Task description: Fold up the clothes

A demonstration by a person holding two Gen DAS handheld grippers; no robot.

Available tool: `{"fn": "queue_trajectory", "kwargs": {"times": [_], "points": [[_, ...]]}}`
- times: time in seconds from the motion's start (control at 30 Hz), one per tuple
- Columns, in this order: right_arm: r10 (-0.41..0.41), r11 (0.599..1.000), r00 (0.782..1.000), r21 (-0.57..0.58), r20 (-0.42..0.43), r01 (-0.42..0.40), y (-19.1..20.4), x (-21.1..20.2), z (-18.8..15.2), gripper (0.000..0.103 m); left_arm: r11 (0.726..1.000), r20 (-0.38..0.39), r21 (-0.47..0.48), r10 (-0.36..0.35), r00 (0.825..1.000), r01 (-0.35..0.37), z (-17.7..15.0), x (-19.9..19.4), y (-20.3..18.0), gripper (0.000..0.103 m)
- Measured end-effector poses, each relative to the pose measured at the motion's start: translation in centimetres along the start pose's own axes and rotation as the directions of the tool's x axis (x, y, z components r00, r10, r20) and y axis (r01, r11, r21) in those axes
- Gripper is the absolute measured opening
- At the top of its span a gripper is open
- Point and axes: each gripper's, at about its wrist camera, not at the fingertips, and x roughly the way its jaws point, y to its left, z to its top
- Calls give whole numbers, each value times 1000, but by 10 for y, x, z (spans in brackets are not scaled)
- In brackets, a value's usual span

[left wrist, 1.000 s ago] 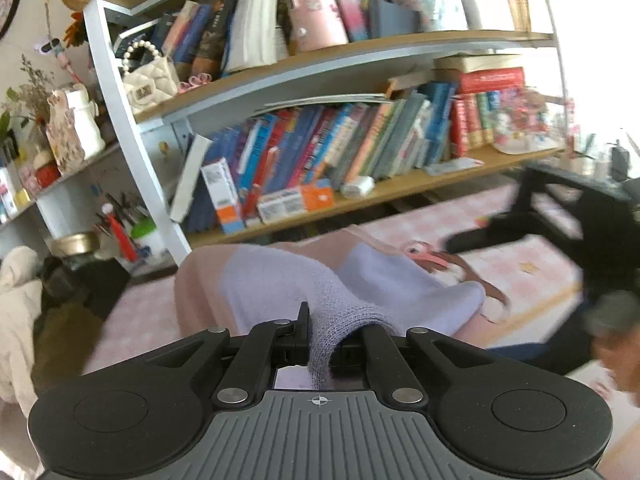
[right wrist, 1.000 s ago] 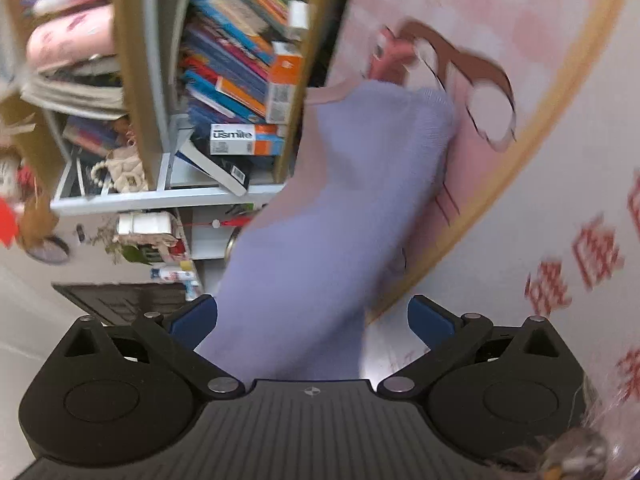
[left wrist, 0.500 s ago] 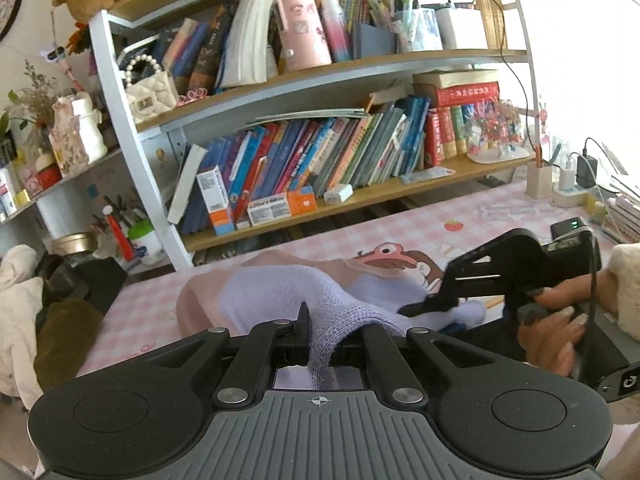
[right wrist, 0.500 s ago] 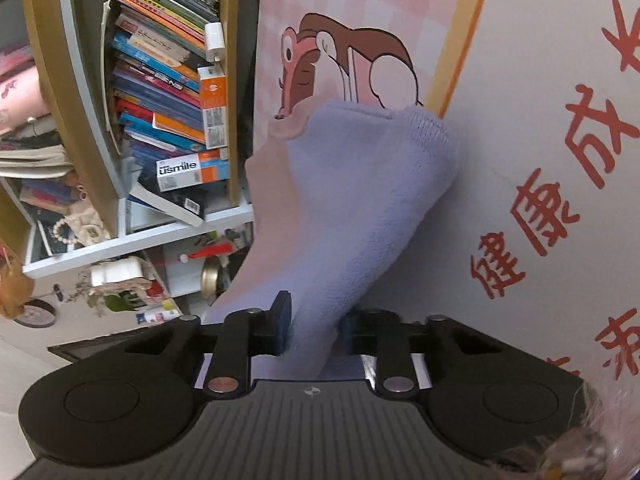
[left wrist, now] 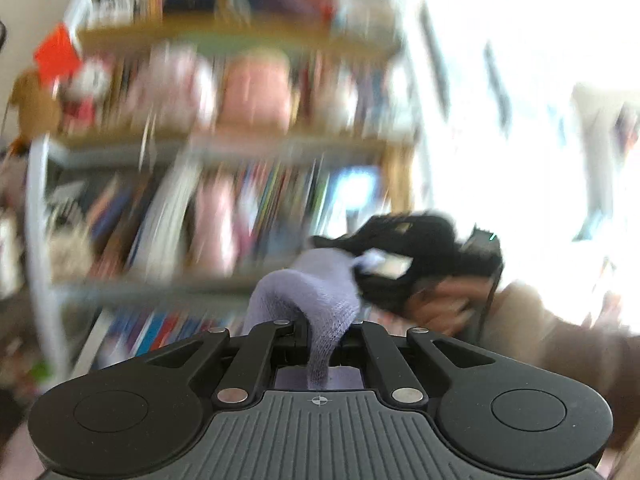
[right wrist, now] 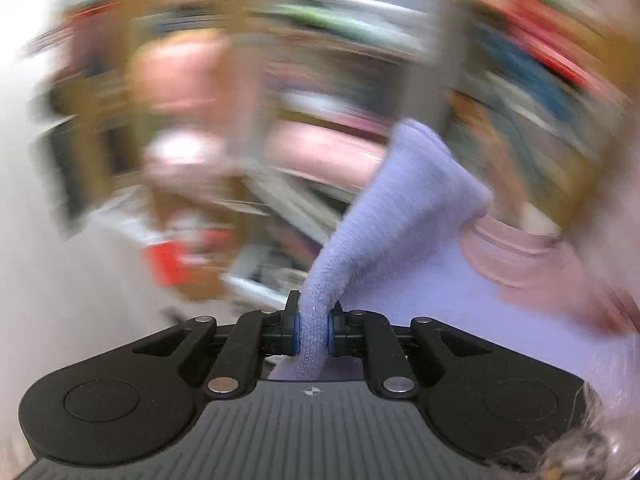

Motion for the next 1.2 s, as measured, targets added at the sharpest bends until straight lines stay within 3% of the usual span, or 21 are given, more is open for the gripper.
{"fn": "queue_trajectory", "kwargs": {"times": [0.13,0.2,0.27,0.3,0.37,0.4,0.47,0.57,0.63,0.73,0.9,0.97,1.03,1.2], "points": [[209,948,976,-232,-60,-217,93,37,24,11,986,206,-98,-110,972,133,35,-21,22,4],[223,933,969,-265,-103,-243,106,56,21,11,979,201,-144,-111,973,142,33,-22,38,4],[192,936,970,-270,-148,-226,103,76,12,11,971,64,-226,-70,996,82,1,-10,59,4],[125,953,976,-253,-181,-168,85,88,2,11,964,-8,-263,-52,999,48,-15,-3,69,4],[-19,974,968,-223,-249,-38,46,110,-20,11,944,-153,-329,-23,988,-29,-47,9,89,4],[-120,976,951,-208,-285,61,16,117,-36,11,936,-236,-346,-18,972,-67,-67,15,97,4],[-309,947,884,-203,-350,251,-39,125,-67,11,928,-428,-341,-12,904,-149,-116,29,107,4],[-544,838,722,-232,-428,494,-111,130,-110,11,934,-603,-282,7,798,-221,-167,37,116,4],[-606,791,652,-259,-456,554,-135,135,-128,10,925,-629,-284,18,778,-252,-175,34,129,4],[-605,793,658,-273,-449,544,-136,158,-134,10,911,-644,-299,26,764,-284,-181,32,151,4],[-610,785,675,-437,-416,440,-115,205,-167,11,902,-653,-283,68,755,-327,-182,34,173,4],[-665,731,641,-512,-383,452,-118,214,-183,20,886,-675,-285,85,733,-365,-190,37,187,5],[-708,689,606,-544,-364,479,-121,212,-190,49,874,-688,-275,112,717,-401,-194,39,195,9],[-715,678,591,-574,-372,459,-116,157,-190,55,842,-701,-274,156,696,-465,-201,32,208,11]]}}
